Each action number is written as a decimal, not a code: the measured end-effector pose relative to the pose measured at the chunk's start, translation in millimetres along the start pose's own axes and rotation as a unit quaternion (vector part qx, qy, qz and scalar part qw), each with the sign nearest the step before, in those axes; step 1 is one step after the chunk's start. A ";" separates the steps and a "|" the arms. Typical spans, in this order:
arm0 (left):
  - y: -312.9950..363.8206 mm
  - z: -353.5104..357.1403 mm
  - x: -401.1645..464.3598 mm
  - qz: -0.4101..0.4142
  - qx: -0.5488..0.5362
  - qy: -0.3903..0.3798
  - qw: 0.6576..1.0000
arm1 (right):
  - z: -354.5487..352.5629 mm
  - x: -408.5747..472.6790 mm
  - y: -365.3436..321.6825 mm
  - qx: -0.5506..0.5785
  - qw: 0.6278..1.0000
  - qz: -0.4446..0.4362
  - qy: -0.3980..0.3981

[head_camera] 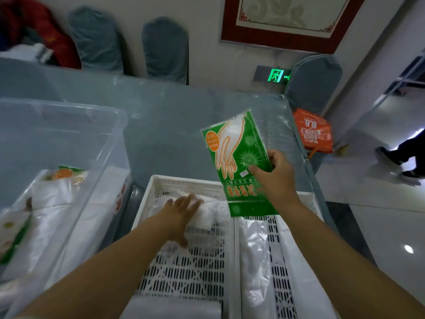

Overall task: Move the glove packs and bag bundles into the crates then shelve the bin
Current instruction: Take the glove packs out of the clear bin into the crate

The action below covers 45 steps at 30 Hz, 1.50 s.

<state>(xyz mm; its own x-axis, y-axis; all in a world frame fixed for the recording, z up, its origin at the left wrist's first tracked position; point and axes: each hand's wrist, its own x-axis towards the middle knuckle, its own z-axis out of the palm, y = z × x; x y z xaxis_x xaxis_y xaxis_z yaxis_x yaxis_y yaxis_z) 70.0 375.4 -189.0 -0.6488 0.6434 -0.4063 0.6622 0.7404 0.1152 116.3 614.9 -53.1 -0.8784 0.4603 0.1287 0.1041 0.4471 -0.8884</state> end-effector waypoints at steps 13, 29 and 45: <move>11.5 -0.5 -5.0 -0.052 0.019 0.152 0.987 | 9.6 4.6 4.9 0.023 1.000 -0.003 -0.019; 27.7 26.6 -90.9 -0.076 -0.014 0.061 0.995 | 80.9 18.0 -33.4 -0.142 0.934 -0.124 -0.305; 29.9 5.8 -72.0 -0.121 -0.155 0.222 0.955 | 149.5 37.6 -2.1 -0.345 0.816 -0.136 -0.444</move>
<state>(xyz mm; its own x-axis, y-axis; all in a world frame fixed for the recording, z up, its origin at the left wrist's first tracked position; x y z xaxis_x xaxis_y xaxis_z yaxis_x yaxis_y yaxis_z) 138.7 350.1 -161.5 -0.9091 0.4149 -0.0379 0.3754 0.8552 0.3575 13.4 516.6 -112.2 -0.8724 -0.3274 -0.3630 -0.1820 0.9067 -0.3804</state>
